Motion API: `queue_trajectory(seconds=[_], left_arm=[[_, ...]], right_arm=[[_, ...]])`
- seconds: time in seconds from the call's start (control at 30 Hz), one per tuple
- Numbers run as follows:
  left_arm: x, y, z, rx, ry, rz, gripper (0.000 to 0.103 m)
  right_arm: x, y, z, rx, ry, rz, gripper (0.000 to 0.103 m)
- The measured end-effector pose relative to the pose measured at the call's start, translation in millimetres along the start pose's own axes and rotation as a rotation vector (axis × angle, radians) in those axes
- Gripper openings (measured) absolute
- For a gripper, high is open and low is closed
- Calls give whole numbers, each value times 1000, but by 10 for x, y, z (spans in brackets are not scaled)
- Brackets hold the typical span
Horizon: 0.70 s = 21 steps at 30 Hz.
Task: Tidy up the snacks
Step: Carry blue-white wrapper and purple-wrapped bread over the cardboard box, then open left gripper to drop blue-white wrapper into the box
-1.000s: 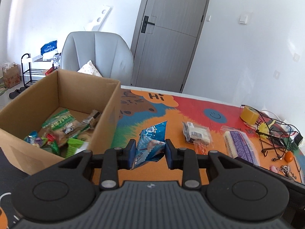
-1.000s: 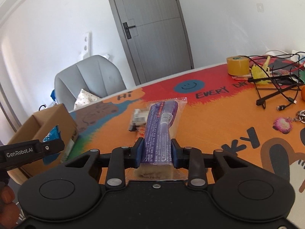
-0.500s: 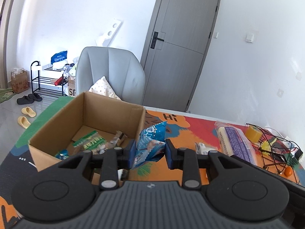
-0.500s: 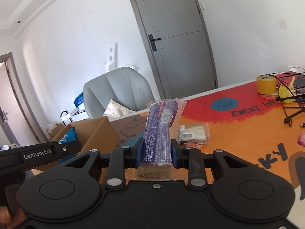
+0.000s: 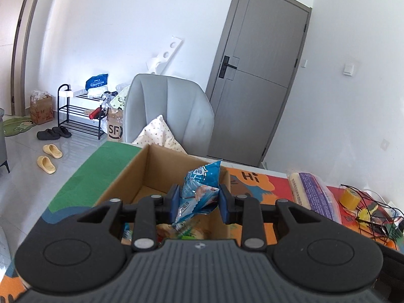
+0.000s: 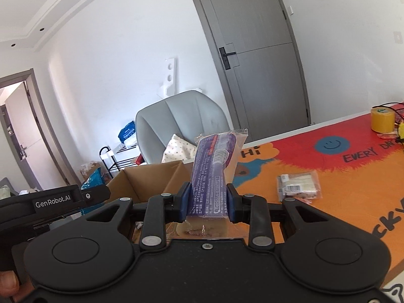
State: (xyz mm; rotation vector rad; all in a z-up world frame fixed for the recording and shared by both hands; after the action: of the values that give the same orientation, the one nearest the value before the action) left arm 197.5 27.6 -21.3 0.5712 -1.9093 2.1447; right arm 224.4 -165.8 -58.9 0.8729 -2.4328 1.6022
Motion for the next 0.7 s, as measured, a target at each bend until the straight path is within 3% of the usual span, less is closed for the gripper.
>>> queue_trajectory(seconds=[0.27,0.7], left_arm=[[-93,-223,-269,33,-42,14,31],[-466,-207,-516,79,-51,-58,31]], right_arm=[[-206,-155,-301,30,-46,-11,30],[-566,-184,-575,75,-72,-68,30]])
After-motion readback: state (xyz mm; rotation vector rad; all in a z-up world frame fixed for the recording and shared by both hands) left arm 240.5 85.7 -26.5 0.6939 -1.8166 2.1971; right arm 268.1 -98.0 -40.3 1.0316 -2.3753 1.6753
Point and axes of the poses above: each gripper's, at about its wrist camera, not at the fingertips, and x roughly against the way its jaws point, z to its right, y to its underside, the point moved 7 cm from there along -x, roughly the way its jaws point, and after that the axes turned 10 degrees about -x, right-handed, at the moved point
